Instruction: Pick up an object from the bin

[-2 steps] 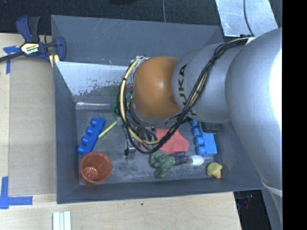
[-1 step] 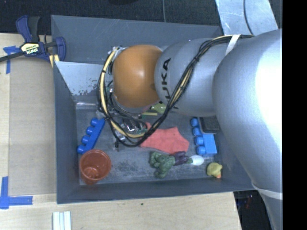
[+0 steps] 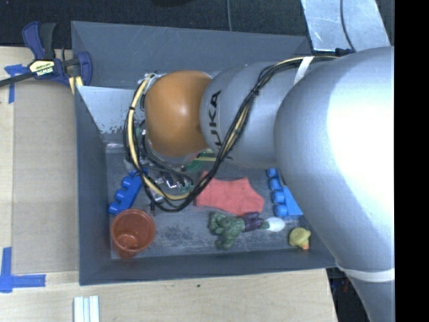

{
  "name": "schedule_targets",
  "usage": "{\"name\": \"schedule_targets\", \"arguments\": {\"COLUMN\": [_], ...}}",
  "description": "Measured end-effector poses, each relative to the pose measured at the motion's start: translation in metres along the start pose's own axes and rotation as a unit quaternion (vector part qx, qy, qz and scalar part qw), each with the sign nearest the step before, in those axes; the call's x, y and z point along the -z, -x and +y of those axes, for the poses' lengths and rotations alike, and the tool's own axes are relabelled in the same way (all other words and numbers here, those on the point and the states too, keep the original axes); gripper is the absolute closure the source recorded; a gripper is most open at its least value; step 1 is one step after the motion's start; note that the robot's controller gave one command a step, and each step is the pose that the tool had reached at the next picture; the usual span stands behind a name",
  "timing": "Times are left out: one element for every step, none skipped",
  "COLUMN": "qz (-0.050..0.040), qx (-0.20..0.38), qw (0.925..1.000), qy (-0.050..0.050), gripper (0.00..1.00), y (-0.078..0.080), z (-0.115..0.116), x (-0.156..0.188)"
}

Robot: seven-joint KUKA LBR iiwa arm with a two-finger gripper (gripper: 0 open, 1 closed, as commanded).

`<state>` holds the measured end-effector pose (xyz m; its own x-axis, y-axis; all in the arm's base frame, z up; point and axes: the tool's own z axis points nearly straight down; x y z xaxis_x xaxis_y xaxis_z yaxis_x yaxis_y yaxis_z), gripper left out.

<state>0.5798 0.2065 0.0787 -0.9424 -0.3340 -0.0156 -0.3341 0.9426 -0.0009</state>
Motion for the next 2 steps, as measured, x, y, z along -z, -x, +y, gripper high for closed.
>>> {"name": "schedule_targets", "arguments": {"qz": [-0.0018,-0.0017], "qx": [0.164,0.164], "qw": [0.9865,0.9865], "qy": [0.000,0.000], "gripper": [1.00,1.00], "y": [0.0233,0.0233], "z": [0.0289,0.0289], "x": [-0.0082,-0.0082]}}
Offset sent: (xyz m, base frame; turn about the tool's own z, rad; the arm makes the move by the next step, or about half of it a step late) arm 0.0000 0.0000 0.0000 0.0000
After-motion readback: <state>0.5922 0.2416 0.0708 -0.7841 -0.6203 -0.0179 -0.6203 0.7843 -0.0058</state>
